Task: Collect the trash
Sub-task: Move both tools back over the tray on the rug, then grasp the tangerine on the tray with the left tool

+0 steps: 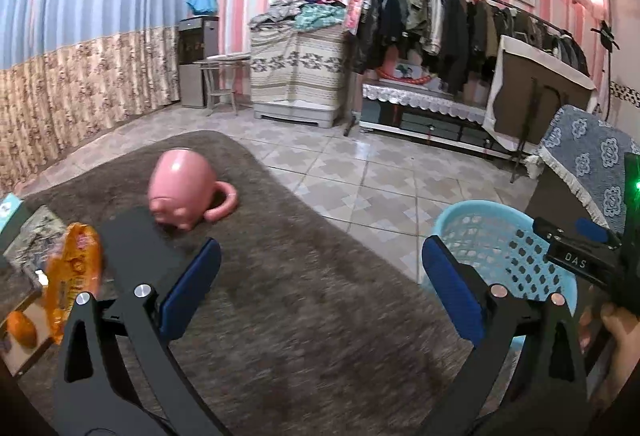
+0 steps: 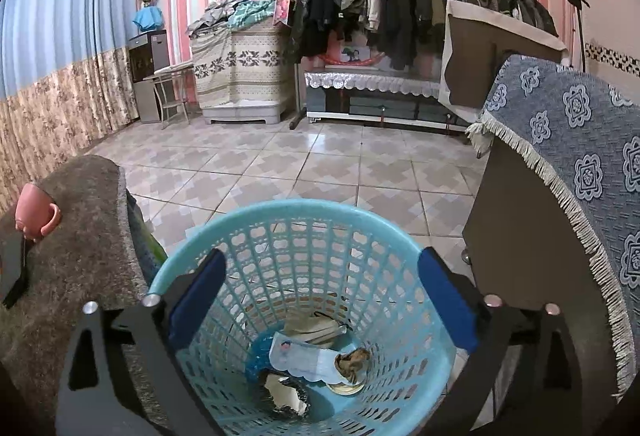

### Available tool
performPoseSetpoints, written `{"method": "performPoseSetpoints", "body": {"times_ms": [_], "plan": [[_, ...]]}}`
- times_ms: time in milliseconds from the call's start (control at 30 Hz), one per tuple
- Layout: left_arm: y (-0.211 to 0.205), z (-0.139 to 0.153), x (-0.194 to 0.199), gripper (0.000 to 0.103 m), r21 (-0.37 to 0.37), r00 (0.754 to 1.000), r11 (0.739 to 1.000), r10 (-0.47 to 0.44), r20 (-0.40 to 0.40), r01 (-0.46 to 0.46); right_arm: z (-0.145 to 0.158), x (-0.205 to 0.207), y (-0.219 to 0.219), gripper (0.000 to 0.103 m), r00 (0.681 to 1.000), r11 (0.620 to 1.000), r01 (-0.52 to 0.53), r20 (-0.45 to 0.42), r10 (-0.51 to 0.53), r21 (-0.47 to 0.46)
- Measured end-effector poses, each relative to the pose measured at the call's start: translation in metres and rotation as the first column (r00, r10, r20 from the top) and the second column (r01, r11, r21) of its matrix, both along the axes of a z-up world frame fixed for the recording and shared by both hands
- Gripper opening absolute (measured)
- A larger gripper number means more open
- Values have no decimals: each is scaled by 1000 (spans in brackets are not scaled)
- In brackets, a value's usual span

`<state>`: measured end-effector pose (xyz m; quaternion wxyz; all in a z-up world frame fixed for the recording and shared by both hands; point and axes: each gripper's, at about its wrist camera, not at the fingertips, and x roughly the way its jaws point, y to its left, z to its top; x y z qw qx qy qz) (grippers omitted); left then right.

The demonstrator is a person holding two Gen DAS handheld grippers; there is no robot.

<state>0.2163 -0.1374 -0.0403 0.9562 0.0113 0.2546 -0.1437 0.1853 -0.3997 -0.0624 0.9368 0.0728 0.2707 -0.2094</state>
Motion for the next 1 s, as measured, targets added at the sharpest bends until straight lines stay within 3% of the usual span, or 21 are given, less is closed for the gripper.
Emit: {"method": "performPoseSetpoints", "body": {"times_ms": [300,467,700,1000], "plan": [[76,13,-24,97,15,994,994,108,23,-108,10,0,52,98,996,996,-85,15,85,-11],[126,11,-32,97,32,984,983,179,-3,-179,13,1,83,98,989,989,-145,10,145,-34],[205,-4,-41,97,9,955,958,287,-75,-287,13,6,120,98,977,976,-213,-5,213,-39],[274,-36,-40,97,62,905,922,387,-179,-382,10,14,163,98,951,949,-310,-45,307,-60]]}}
